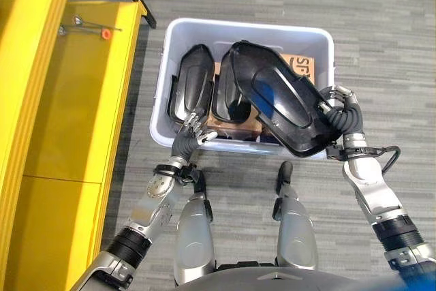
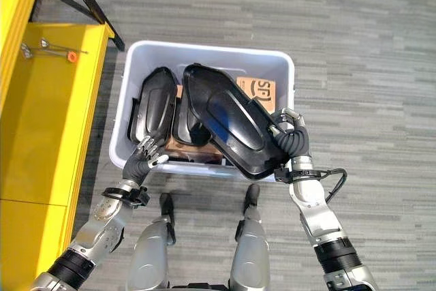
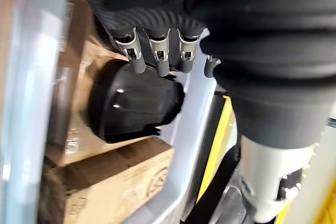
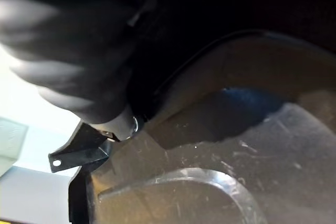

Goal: Move parts from the plastic box to the shelf.

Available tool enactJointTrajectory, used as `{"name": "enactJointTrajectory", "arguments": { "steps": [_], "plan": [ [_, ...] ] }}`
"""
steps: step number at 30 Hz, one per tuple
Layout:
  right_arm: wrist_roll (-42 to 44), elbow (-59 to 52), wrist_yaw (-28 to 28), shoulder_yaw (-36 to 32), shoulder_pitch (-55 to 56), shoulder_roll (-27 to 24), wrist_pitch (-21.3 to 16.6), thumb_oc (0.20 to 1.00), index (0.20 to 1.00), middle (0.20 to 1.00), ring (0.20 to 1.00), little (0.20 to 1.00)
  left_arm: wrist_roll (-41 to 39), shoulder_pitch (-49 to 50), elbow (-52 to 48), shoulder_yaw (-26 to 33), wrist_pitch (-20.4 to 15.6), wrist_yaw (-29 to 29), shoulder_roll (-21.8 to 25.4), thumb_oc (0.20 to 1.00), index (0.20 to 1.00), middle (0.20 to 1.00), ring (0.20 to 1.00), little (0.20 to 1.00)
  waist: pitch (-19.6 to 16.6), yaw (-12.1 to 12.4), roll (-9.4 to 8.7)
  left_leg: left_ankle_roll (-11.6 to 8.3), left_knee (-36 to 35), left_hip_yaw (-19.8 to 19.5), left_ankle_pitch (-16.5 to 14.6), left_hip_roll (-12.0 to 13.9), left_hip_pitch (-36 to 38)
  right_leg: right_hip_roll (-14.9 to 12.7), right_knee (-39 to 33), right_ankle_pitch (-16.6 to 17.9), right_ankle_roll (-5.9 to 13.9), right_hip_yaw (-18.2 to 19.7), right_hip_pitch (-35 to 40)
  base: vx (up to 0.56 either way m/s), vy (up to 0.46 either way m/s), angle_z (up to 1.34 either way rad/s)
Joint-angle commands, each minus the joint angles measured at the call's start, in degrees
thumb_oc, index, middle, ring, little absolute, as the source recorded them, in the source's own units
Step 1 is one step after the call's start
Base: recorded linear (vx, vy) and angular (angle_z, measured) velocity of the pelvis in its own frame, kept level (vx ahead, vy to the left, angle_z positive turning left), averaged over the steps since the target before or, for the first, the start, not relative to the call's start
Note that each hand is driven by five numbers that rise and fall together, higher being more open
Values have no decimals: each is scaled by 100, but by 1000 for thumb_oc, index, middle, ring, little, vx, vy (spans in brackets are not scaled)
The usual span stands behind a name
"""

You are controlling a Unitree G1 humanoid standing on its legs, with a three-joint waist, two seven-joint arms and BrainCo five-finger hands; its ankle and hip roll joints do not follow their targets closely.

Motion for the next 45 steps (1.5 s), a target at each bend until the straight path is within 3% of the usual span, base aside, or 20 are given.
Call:
{"name": "enactJointTrajectory", "arguments": {
  "steps": [1, 6, 10, 18, 19, 20, 23, 24, 25, 26, 28, 31, 32, 37, 39, 41, 42, 43, 45],
  "plan": [
    [443, -659, 367, -325, 377, -204, -451, 200, 200, 200, 200, 200, 167, 350, -439, 269, -94, -249, 183, 1000, 1000, 1000, 1000, 1000, -629, -65, -11, -47, -309, -23, 442, 170, 63, -335, 367, -476, 374, 38, 636, 63, -13, -2],
    [651, -788, 743, -317, 763, -161, -396, 200, 200, 200, 200, 200, 210, 619, -374, 516, -33, -341, 110, 1000, 1000, 1000, 1000, 1000, -947, -96, -12, -44, -417, 60, 403, 226, 454, -287, 315, -530, 394, 41, 928, 60, -15, -4],
    [917, -960, 1190, -258, 1242, -57, -280, 200, 200, 200, 200, 200, 277, 1077, -407, 802, 94, -497, 21, 1000, 1000, 1000, 1000, 1000, -1430, -141, 31, -60, -728, 241, 421, 331, 1039, -209, 224, -624, 425, 30, 1302, 68, -28, -13],
    [1449, -1000, 1517, 2, 1298, 47, -145, 200, 200, 200, 200, 200, 279, 1347, -414, 988, 165, -520, -140, 1000, 1000, 1000, 1000, 1000, -1696, -141, 73, -74, -875, 307, 442, 495, 1480, 26, 413, -962, 341, 153, 1517, 8, -73, -14],
    [1571, -912, 1546, 117, 1150, 36, -128, 200, 200, 200, 200, 200, 265, 1360, -440, 1048, 158, -494, -216, 1000, 1000, 1000, 1000, 1000, -1765, -107, 128, -108, -907, 261, 537, 620, 1563, 170, 592, -1182, 240, 165, 1569, -44, -113, -7],
    [1572, -910, 1546, 119, 1147, 35, -128, 200, 200, 200, 200, 200, 265, 1360, -440, 1050, 158, -493, -218, 1000, 1000, 1000, 1000, 1000, -1761, -109, 131, -111, -913, 261, 542, 624, 1570, 174, 599, -1187, 237, 164, 1571, -74, -219, -3],
    [1590, -935, 1608, 287, 934, -59, -106, 200, 200, 200, 200, 200, 225, 1490, -475, 1184, 176, -465, -355, 1000, 1000, 1000, 1000, 1000, -1734, 13, 232, -224, -936, 104, 910, 905, 1588, 513, 930, -1527, 5, 62, 1595, -81, -196, 3],
    [1579, -902, 1570, 312, 887, -57, -97, 200, 200, 200, 200, 200, 210, 1508, -462, 1196, 172, -448, -394, 1000, 1000, 1000, 1000, 1000, -1692, 66, 261, -286, -939, 44, 1119, 966, 1534, 597, 982, -1574, -45, 7, 1590, -199, -190, 6],
    [1408, -957, 1467, 267, 871, -90, -160, 200, 200, 200, 200, 200, 245, 1569, -426, 1263, 143, -396, -501, 1000, 1000, 1000, 1000, 1000, -1606, 169, 337, -453, -1059, -128, 1641, 1085, 1320, 737, 1042, -1675, -161, -220, 1564, -172, -145, 16],
    [1407, -953, 1466, 268, 871, -90, -163, 200, 200, 200, 200, 200, 247, 1572, -430, 1262, 145, -394, -503, 1000, 1000, 1000, 1000, 1000, -1613, 147, 344, -460, -1070, -156, 1658, 1090, 1304, 743, 1043, -1679, -167, -245, 1563, -178, -135, 32],
    [1497, -947, 1415, 272, 937, -66, -198, 200, 200, 200, 200, 200, 229, 1627, -346, 1309, 118, -291, -598, 1000, 1000, 1000, 1000, 1000, -1529, 260, 330, -564, -1157, -292, 2176, 1110, 1030, 760, 984, -1709, -264, -505, 1628, -111, -79, 70],
    [1571, -986, 1480, 250, 1080, -98, -177, 200, 200, 200, 200, 200, 260, 1695, -302, 1312, 180, -360, -625, 1000, 1000, 1000, 1000, 1000, -1473, 285, 286, -482, -1039, -299, 2199, 1087, 817, 736, 822, -1594, -296, -702, 1663, -174, -81, 91],
    [1716, -960, 1567, 238, 1243, -139, -131, 200, 200, 200, 200, 200, 324, 1744, -325, 1337, 231, -411, -616, 1000, 1000, 1000, 1000, 1000, -1432, 243, 203, -348, -749, 152, 1907, 1229, 896, 616, 723, -1488, -312, -933, 1663, -145, -21, 98],
    [1599, -1093, 1535, 66, 1453, -131, -129, 200, 200, 200, 200, 200, 312, 1588, -336, 1335, 190, -429, -623, 1000, 1000, 1000, 1000, 1000, -1434, 114, 209, -222, -141, 421, 1033, 1321, 1240, 237, 759, -1348, -222, -1284, 1713, -59, 103, 71],
    [1663, -1105, 1515, -3, 1532, -36, -126, 200, 200, 200, 200, 200, 311, 1462, -309, 1210, 184, -457, -588, 1000, 1000, 1000, 1000, 1000, -1522, 47, 251, -201, -454, 647, 709, 1120, 1362, 5, 820, -1334, -36, -1464, 1860, 127, 255, 93],
    [1719, -1100, 1485, -65, 1566, 1, -134, 200, 200, 200, 200, 200, 307, 1359, -301, 1159, 190, -452, -574, 1000, 1000, 1000, 1000, 1000, -1547, 6, 245, -147, -520, 835, 610, 1010, 1316, -155, 862, -1261, 28, -1559, 1902, 120, 256, 94],
    [1719, -1062, 1459, -66, 1572, 81, -82, 200, 200, 200, 200, 200, 305, 1257, -321, 1098, 183, -453, -522, 1000, 1000, 1000, 1000, 1000, -1583, 36, 228, -91, -502, 783, 400, 782, 1280, -404, 899, -1078, 131, -1638, 1980, 146, 342, 71],
    [1733, -1027, 1424, -50, 1490, 145, -73, 200, 200, 200, 200, 200, 342, 1115, -415, 1099, 152, -414, -382, 1000, 1000, 1000, 1000, 1000, -1603, 75, 107, -48, -426, 752, 341, 556, 1158, -656, 849, -620, 288, -1709, 2071, 178, 424, 61],
    [1623, -1044, 1458, 17, 1341, 174, -77, 200, 200, 200, 200, 200, 417, 1143, -488, 1146, 119, -437, -266, 1000, 1000, 1000, 1000, 1000, -1614, 146, 18, 88, -264, 665, 91, 339, 1039, -851, 716, -252, 440, -1672, 2097, 125, 309, 45]
  ]
}}
